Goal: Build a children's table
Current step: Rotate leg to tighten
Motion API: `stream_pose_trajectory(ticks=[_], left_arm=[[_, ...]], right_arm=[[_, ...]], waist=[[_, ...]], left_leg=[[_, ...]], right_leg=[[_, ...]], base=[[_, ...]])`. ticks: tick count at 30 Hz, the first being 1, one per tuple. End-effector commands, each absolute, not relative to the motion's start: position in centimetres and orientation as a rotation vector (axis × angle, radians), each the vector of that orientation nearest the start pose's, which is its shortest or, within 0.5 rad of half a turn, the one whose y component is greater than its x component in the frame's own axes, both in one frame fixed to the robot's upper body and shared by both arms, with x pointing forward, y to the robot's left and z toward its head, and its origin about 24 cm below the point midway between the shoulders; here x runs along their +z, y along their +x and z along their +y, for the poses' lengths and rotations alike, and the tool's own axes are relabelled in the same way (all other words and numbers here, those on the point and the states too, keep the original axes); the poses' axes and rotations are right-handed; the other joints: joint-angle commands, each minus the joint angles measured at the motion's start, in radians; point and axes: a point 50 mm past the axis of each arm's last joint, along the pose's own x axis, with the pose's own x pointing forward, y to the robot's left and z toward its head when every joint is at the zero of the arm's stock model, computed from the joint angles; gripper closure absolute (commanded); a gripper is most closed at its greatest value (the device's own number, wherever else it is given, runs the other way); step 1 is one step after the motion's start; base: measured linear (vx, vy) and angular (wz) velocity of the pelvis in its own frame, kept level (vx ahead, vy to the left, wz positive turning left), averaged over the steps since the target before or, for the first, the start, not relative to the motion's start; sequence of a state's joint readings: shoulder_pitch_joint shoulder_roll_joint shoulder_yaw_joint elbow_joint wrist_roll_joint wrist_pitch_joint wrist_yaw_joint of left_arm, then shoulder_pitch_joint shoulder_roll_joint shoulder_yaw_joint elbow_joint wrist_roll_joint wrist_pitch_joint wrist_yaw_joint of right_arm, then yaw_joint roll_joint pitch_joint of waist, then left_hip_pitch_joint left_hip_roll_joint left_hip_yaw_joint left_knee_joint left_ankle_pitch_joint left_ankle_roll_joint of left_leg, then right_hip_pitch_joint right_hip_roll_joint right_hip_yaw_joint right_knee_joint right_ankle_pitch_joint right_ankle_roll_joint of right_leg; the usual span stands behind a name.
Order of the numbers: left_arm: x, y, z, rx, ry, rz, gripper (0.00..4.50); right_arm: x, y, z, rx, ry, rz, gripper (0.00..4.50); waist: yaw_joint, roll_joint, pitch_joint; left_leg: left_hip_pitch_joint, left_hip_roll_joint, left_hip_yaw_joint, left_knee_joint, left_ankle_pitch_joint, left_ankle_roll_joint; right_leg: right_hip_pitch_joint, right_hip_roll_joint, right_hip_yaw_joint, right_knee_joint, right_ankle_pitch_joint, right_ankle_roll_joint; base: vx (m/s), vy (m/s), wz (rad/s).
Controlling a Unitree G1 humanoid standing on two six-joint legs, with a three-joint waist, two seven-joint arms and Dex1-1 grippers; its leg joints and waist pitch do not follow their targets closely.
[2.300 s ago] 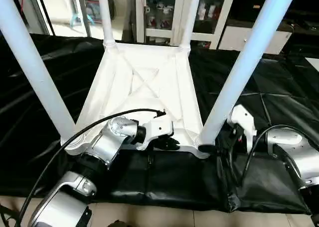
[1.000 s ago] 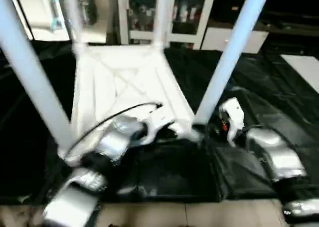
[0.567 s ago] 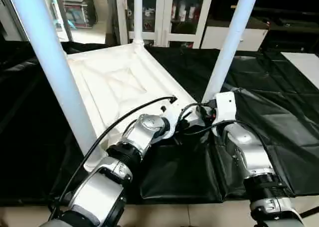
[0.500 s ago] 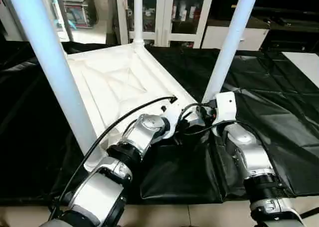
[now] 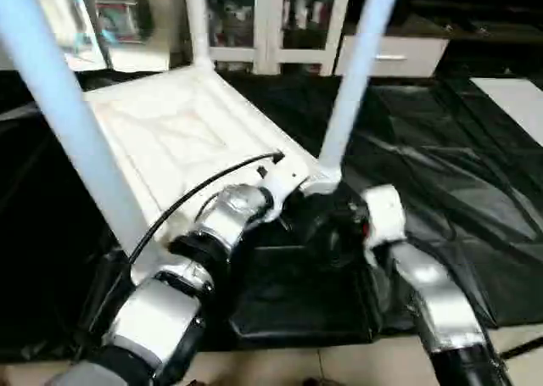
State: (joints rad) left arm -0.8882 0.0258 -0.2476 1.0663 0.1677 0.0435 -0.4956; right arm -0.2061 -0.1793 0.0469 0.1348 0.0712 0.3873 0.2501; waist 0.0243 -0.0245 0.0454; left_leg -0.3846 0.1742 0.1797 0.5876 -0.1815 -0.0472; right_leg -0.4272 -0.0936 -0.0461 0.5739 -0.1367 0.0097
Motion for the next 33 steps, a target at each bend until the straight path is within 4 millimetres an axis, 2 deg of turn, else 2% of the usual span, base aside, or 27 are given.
stream_pose_trajectory(ticks=[1, 4, 5, 6, 7, 8, 9, 12, 13, 14, 15, 16, 17, 19, 22, 23, 24, 25, 26, 27, 28, 29, 30, 32, 33], left_arm=[[6.3, 36.6, 4.1, -0.862, 0.474, 0.255, 4.5], [6.6, 36.3, 3.2, -0.942, 0.502, 0.21, 4.5], [6.6, 36.3, 3.2, -0.942, 0.502, 0.21, 4.5], [6.6, 36.2, 3.0, -0.959, 0.511, 0.2, 4.5], [6.7, 36.1, 2.6, -0.99, 0.519, 0.186, 4.5], [6.7, 35.9, 2.3, -1.01, 0.518, 0.179, 4.5], [6.7, 35.8, 2.1, -1.029, 0.515, 0.171, 4.5], [6.6, 35.6, 1.7, -1.034, 0.514, 0.161, 4.5], [6.4, 35.5, 1.7, -1.056, 0.483, 0.181, 4.22], [6.4, 35.5, 1.7, -1.056, 0.483, 0.181, 4.22], [6.4, 35.3, 1.7, -1.076, 0.435, 0.194, 3.89], [6.5, 35.2, 1.7, -1.096, 0.397, 0.2, 3.89], [6.6, 35.1, 1.6, -1.116, 0.362, 0.201, 3.84], [6.8, 35.1, 1.8, -1.131, 0.34, 0.19, 3.69], [7.7, 34.7, 2.6, -1.171, 0.269, 0.141, 3.49], [8.0, 34.4, 3.0, -1.179, 0.244, 0.127, 3.36], [8.3, 34.1, 3.5, -1.175, 0.225, 0.111, 3.28], [8.3, 34.1, 3.5, -1.175, 0.224, 0.11, 3.28], [8.6, 33.7, 4.0, -1.168, 0.209, 0.094, 3.18], [9.2, 32.9, 4.7, -1.161, 0.177, 0.064, 3.07], [9.4, 32.6, 4.8, -1.159, 0.162, 0.058, 2.97], [9.6, 32.2, 5.0, -1.157, 0.141, 0.052, 2.97], [9.9, 31.4, 5.3, -1.147, 0.132, 0.029, 2.91], [10.3, 30.5, 5.8, -1.126, 0.125, 0.003, 2.68], [10.6, 29.6, 6.3, -1.098, 0.128, -0.021, 2.57]], right_arm=[[3.7, 28.4, -15.2, 0.308, -0.093, 0.317, 0.97], [3.7, 27.8, -15.4, 0.292, -0.099, 0.326, 0.84], [3.7, 27.8, -15.4, 0.292, -0.099, 0.326, 0.71], [3.6, 27.6, -15.5, 0.286, -0.102, 0.329, 0.59], [3.6, 27.5, -15.6, 0.278, -0.106, 0.332, 0.52], [3.6, 27.3, -15.7, 0.266, -0.115, 0.336, 0.49], [3.6, 27.2, -15.8, 0.256, -0.123, 0.342, 0.39], [3.5, 27.1, -16.0, 0.247, -0.139, 0.349, 0.23], [3.5, 27.0, -16.1, 0.247, -0.139, 0.352, 0.14], [3.5, 27.0, -16.1, 0.247, -0.139, 0.352, 0.14], [3.5, 27.0, -16.1, 0.247, -0.142, 0.354, 0.09], [3.5, 27.0, -16.1, 0.246, -0.144, 0.356, 0.09], [3.5, 26.9, -16.2, 0.244, -0.147, 0.359, 0.09], [3.6, 26.9, -16.1, 0.245, -0.147, 0.356, 0.09], [3.9, 27.0, -15.9, 0.255, -0.141, 0.336, 0.09], [3.9, 27.0, -15.9, 0.255, -0.141, 0.331, 0.09], [4.0, 27.0, -15.9, 0.257, -0.137, 0.324, 0.09], [4.0, 27.0, -15.9, 0.257, -0.137, 0.324, 0.09], [4.2, 27.0, -16.0, 0.257, -0.132, 0.304, 0.09], [4.7, 26.8, -16.1, 0.271, -0.109, 0.27, 0.09], [4.8, 26.7, -16.1, 0.277, -0.102, 0.26, 0.09], [5.0, 26.6, -16.1, 0.285, -0.093, 0.248, 0.09], [5.3, 26.4, -16.2, 0.294, -0.085, 0.225, 0.09], [5.9, 26.0, -16.3, 0.305, -0.069, 0.192, 0.09], [6.3, 25.7, -16.4, 0.314, -0.055, 0.162, 0.09]], waist=[[0.008, -0.005, -0.066], [0.018, -0.006, -0.066], [0.02, -0.002, -0.065], [0.022, -0.005, -0.064], [0.026, 0.001, -0.063], [0.025, 0.002, -0.062], [0.028, 0.001, -0.061], [0.031, 0.002, -0.059], [0.032, -0.001, -0.059], [0.032, 0.0, -0.059], [0.033, -0.001, -0.06], [0.034, -0.005, -0.06], [0.036, -0.004, -0.061], [0.038, -0.007, -0.063], [0.038, -0.009, -0.064], [0.039, -0.012, -0.065], [0.036, -0.011, -0.063], [0.035, -0.011, -0.063], [0.032, -0.011, -0.062], [0.032, -0.016, -0.059], [0.031, -0.023, -0.059], [0.031, -0.019, -0.057], [0.03, -0.022, -0.056], [0.029, -0.015, -0.053], [0.028, -0.019, -0.052]], left_leg=[[0.011, 0.039, -0.011, -0.07, -0.245, 0.075], [0.013, 0.04, -0.01, -0.07, -0.238, 0.077], [0.014, 0.04, -0.01, -0.071, -0.243, 0.076], [0.014, 0.041, -0.01, -0.072, -0.255, 0.071], [0.016, 0.042, -0.011, -0.074, -0.27, 0.063], [0.016, 0.042, -0.011, -0.075, -0.276, 0.059], [0.021, 0.043, -0.011, -0.076, -0.302, 0.045], [0.024, 0.045, -0.009, -0.078, -0.325, 0.033], [0.025, 0.045, -0.008, -0.078, -0.33, 0.032], [0.024, 0.045, -0.008, -0.078, -0.328, 0.032], [0.021, 0.044, -0.008, -0.078, -0.316, 0.034], [0.021, 0.044, -0.007, -0.077, -0.31, 0.036], [0.02, 0.044, -0.007, -0.076, -0.302, 0.037], [0.014, 0.046, -0.008, -0.076, -0.257, 0.051], [0.013, 0.047, -0.004, -0.072, -0.219, 0.073], [0.014, 0.051, -0.005, -0.072, -0.21, 0.077], [0.009, 0.05, -0.004, -0.072, -0.197, 0.085], [0.013, 0.05, -0.002, -0.07, -0.202, 0.088], [0.011, 0.048, 0.0, -0.071, -0.208, 0.088], [0.012, 0.056, -0.003, -0.074, -0.23, 0.073], [0.012, 0.058, -0.001, -0.074, -0.233, 0.071], [0.012, 0.057, -0.002, -0.075, -0.235, 0.069], [0.017, 0.057, 0.001, -0.075, -0.254, 0.062], [0.019, 0.061, -0.001, -0.081, -0.283, 0.039], [0.023, 0.065, -0.002, -0.084, -0.314, 0.021]], right_leg=[[0.053, -0.044, 0.028, -0.069, -0.237, -0.189], [0.054, -0.044, 0.027, -0.07, -0.254, -0.187], [0.052, -0.044, 0.028, -0.072, -0.26, -0.187], [0.052, -0.045, 0.027, -0.073, -0.279, -0.184], [0.051, -0.046, 0.027, -0.075, -0.305, -0.18], [0.05, -0.044, 0.027, -0.078, -0.315, -0.176], [0.045, -0.042, 0.028, -0.08, -0.337, -0.166], [0.041, -0.043, 0.031, -0.08, -0.348, -0.165], [0.041, -0.044, 0.032, -0.08, -0.353, -0.163], [0.042, -0.045, 0.032, -0.079, -0.351, -0.163], [0.045, -0.047, 0.032, -0.077, -0.344, -0.163], [0.044, -0.048, 0.033, -0.078, -0.34, -0.165], [0.046, -0.049, 0.033, -0.075, -0.334, -0.168], [0.052, -0.051, 0.033, -0.066, -0.273, -0.187], [0.054, -0.052, 0.033, -0.057, -0.212, -0.211], [0.058, -0.055, 0.034, -0.053, -0.195, -0.22], [0.06, -0.054, 0.033, -0.051, -0.192, -0.226], [0.056, -0.054, 0.033, -0.052, -0.206, -0.226], [0.054, -0.05, 0.033, -0.056, -0.223, -0.22], [0.058, -0.056, 0.034, -0.055, -0.266, -0.212], [0.057, -0.055, 0.034, -0.054, -0.273, -0.21], [0.054, -0.054, 0.035, -0.055, -0.286, -0.205], [0.046, -0.048, 0.034, -0.059, -0.314, -0.19], [0.044, -0.044, 0.034, -0.062, -0.342, -0.168], [0.04, -0.042, 0.035, -0.062, -0.347, -0.159]], base=[[0.0, 0.0, 0.0], [0.0, 0.0, 0.0], [0.0, 0.0, 0.0], [0.0, 0.0, 0.0], [0.0, 0.0, 0.0], [0.0, 0.0, 0.0], [0.0, 0.0, 0.0], [0.0, 0.0, 0.0], [0.0, 0.0, 0.0], [0.0, 0.0, 0.0], [0.0, 0.0, 0.0], [0.0, 0.0, 0.0], [0.0, 0.0, 0.0], [0.0, 0.0, 0.0], [0.0, 0.0, 0.0], [0.0, 0.0, 0.0], [0.0, 0.0, 0.0], [0.0, 0.0, 0.0], [0.0, 0.0, 0.0], [0.0, 0.0, 0.0], [0.0, 0.0, 0.0], [0.0, 0.0, 0.0], [0.0, 0.0, 0.0], [0.0, 0.0, 0.0], [0.0, 0.0, 0.0]])
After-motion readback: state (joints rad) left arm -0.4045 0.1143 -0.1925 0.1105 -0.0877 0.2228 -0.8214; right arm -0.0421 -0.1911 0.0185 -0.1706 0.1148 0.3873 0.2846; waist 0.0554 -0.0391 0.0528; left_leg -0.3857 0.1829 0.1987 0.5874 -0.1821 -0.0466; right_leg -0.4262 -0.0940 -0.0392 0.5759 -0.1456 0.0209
